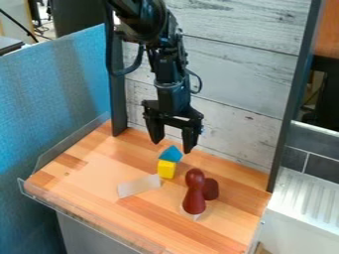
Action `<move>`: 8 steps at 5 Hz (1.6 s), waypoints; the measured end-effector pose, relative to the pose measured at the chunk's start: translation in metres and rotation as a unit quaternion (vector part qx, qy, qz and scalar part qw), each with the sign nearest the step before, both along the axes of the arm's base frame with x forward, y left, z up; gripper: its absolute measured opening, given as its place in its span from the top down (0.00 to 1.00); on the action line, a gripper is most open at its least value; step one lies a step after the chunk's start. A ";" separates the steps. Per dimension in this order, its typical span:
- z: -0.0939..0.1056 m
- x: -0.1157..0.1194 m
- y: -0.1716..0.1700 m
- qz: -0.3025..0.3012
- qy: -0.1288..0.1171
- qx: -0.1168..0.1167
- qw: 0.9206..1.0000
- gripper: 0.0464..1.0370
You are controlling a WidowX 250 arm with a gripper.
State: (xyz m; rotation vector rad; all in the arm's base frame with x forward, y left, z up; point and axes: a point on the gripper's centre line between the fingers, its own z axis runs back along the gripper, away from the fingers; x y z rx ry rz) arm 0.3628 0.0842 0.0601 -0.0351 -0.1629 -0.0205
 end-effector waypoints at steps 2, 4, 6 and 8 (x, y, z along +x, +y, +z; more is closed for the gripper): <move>-0.031 0.012 0.010 0.029 0.042 -0.019 0.999 0.04; -0.045 0.034 0.033 0.062 0.046 0.001 0.997 0.04; -0.059 0.041 0.042 0.062 0.054 0.018 0.996 0.04; -0.079 0.050 0.048 0.072 0.073 0.028 0.994 0.04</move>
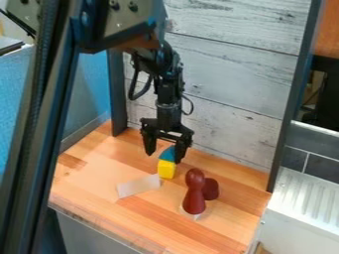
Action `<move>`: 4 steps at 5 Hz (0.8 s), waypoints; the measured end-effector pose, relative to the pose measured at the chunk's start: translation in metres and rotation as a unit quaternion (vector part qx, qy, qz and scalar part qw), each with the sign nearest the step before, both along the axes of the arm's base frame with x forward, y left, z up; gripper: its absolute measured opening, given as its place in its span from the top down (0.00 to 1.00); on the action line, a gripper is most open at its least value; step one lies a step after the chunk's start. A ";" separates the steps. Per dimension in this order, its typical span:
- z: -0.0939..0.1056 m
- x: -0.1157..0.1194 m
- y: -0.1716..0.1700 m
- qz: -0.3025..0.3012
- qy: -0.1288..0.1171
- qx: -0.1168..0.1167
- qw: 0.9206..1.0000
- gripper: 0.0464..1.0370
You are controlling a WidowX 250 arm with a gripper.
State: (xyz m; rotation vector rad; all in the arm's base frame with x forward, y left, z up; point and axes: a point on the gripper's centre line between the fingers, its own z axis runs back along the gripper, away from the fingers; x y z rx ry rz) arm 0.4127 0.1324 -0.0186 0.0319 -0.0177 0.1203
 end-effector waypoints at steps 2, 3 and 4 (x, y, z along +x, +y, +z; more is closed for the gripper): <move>-0.018 0.012 -0.005 0.005 0.007 0.008 1.000 0.29; -0.018 0.013 -0.007 0.006 0.003 0.001 1.000 0.29; -0.025 0.003 -0.014 -0.006 0.010 -0.014 1.000 0.29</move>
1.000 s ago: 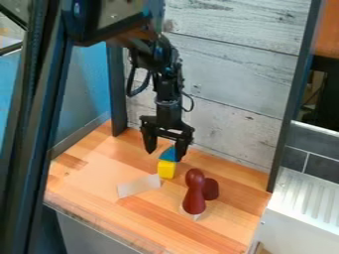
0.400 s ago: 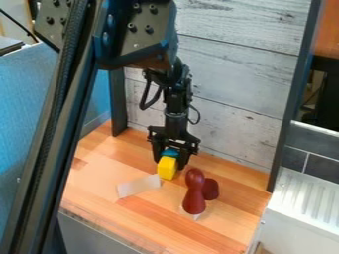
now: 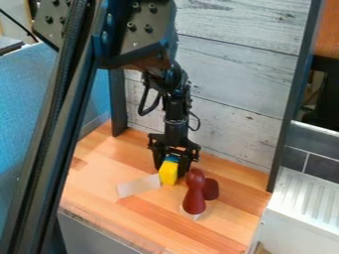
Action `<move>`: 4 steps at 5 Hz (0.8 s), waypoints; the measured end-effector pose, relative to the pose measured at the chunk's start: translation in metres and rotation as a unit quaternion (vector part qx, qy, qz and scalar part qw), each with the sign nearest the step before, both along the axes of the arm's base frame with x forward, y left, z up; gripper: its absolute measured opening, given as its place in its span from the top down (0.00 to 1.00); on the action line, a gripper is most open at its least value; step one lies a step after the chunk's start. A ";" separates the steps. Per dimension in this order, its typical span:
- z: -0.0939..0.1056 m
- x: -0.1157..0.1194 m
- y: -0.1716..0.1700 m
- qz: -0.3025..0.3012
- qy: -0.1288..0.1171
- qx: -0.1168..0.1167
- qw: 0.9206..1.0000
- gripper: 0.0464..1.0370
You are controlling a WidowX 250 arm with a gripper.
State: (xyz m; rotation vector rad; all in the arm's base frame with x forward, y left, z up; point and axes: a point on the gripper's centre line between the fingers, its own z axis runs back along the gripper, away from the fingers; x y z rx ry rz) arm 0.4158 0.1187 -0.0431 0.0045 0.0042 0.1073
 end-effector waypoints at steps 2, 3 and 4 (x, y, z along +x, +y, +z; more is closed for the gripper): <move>0.032 -0.015 0.001 -0.008 -0.034 -0.025 0.999 0.30; 0.040 -0.023 0.001 -0.017 -0.041 -0.035 0.998 0.29; 0.038 -0.029 0.002 -0.021 -0.034 -0.031 0.999 0.30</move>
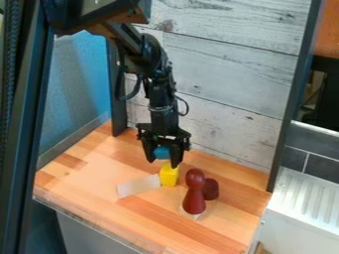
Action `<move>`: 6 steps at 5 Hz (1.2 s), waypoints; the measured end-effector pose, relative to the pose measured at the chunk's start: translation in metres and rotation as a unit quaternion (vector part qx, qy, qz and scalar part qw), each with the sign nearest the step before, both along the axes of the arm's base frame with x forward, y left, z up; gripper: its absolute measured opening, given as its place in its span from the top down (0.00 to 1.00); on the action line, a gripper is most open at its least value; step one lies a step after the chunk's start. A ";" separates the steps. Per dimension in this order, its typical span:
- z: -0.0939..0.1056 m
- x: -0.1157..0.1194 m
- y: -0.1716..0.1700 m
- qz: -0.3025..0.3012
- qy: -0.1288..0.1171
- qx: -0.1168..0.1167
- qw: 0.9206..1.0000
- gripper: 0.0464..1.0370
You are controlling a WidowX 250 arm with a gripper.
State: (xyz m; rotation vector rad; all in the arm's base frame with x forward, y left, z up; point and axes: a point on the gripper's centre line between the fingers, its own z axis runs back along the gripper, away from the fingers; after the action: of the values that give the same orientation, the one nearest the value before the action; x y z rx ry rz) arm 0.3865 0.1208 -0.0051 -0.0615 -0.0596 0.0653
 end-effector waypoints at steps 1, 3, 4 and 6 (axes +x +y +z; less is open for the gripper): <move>0.004 -0.005 0.006 0.011 0.024 0.014 1.000 0.30; -0.002 -0.003 0.013 0.045 0.137 0.049 0.988 0.30; -0.002 -0.003 0.011 0.043 0.146 0.050 0.987 0.29; -0.011 -0.008 -0.001 0.031 0.156 0.043 0.986 0.30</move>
State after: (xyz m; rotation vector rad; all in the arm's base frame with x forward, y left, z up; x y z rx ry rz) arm 0.3786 0.1202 -0.0161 0.0371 0.2493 0.1335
